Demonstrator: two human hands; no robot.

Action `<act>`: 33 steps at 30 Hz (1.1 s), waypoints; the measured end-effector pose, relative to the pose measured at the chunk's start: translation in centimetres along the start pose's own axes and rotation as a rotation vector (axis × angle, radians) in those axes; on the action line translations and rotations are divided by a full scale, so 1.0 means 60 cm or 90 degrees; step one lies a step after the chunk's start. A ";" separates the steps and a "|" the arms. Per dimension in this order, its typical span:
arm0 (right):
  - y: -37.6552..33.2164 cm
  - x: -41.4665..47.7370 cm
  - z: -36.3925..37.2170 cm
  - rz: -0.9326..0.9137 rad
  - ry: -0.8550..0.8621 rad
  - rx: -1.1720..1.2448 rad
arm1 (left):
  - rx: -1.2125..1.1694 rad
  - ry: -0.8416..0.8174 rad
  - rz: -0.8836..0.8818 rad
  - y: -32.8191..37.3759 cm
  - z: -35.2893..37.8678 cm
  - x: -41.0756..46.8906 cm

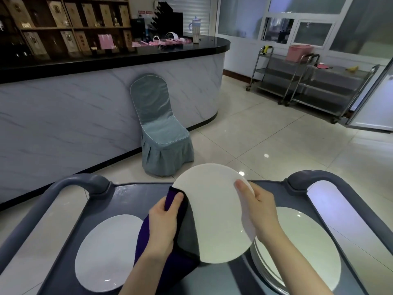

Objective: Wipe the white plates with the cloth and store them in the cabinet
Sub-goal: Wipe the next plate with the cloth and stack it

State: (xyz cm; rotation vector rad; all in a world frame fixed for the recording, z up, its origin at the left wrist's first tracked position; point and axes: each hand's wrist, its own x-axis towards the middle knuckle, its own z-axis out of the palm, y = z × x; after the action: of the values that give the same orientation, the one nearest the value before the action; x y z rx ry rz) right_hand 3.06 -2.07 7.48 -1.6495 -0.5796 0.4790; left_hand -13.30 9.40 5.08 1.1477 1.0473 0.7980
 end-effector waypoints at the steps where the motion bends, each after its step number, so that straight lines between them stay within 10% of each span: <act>1: 0.001 -0.003 0.002 0.002 -0.005 -0.005 | 0.013 0.001 -0.003 0.000 -0.002 0.002; 10: -0.001 -0.004 0.016 -0.170 -0.310 -0.283 | 0.437 -0.347 0.225 0.039 -0.007 0.036; 21: 0.038 -0.048 0.062 0.146 0.167 0.214 | -0.100 0.154 -0.077 -0.030 0.015 0.006; 33: -0.040 0.019 0.014 -0.198 -0.314 -0.352 | 0.327 -0.213 0.247 0.045 -0.004 0.033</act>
State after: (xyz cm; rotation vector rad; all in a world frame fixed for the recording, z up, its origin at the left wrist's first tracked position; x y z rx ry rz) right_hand 3.21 -0.46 9.77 -1.9136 -1.4111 0.5254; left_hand -12.83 11.95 7.19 1.8926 0.7728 0.6118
